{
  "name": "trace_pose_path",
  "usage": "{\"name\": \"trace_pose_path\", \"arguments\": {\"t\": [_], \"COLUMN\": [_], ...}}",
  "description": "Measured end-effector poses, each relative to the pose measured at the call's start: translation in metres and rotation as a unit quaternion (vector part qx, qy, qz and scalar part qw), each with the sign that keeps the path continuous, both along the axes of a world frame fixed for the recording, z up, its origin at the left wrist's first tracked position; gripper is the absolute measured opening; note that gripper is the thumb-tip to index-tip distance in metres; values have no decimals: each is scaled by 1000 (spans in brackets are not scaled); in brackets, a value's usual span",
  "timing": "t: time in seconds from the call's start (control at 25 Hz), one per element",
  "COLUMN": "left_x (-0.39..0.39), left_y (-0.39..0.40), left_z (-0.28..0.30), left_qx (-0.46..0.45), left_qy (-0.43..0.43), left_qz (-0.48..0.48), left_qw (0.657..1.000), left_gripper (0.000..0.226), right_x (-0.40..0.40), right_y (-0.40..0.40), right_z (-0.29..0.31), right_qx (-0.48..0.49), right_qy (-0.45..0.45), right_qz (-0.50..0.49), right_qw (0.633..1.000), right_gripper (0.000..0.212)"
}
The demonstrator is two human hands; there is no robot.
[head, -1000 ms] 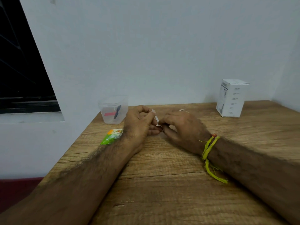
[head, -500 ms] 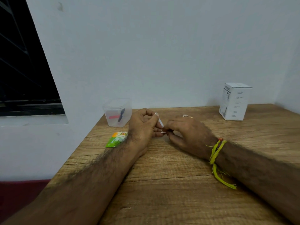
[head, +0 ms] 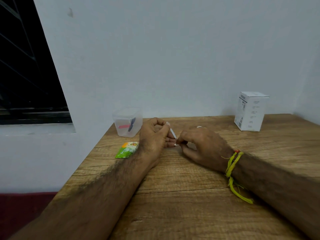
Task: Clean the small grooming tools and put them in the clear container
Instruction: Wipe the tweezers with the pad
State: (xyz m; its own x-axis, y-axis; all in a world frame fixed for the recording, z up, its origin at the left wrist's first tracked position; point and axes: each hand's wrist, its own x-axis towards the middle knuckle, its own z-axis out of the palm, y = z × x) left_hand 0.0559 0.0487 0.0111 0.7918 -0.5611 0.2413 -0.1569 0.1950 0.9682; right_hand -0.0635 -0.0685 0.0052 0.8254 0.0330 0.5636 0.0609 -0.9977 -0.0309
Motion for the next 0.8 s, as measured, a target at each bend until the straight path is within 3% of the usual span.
{"name": "trace_pose_path", "arguments": {"t": [0.28, 0.52, 0.6, 0.72, 0.8], "left_x": [-2, -2, -2, -1, -5], "left_y": [1, 1, 2, 0, -1], "left_z": [1, 2, 3, 3, 3], "left_qx": [-1, -10, -18, -31, -40], "left_qy": [0, 8, 20, 40, 55], "left_qz": [-7, -5, -1, -6, -43], "left_qw": [1000, 1000, 1000, 999, 997], "left_gripper": [12, 14, 15, 14, 13], "right_x": [-4, -3, -5, -4, -1], "right_y": [0, 0, -3, -7, -5], "right_z": [1, 1, 1, 1, 0], "right_qx": [1, 0, 25, 142, 185], "right_qy": [10, 23, -14, -149, -178], "right_qz": [8, 8, 1, 4, -2], "right_qw": [1000, 1000, 1000, 979, 966], "right_gripper": [6, 10, 10, 7, 10]}}
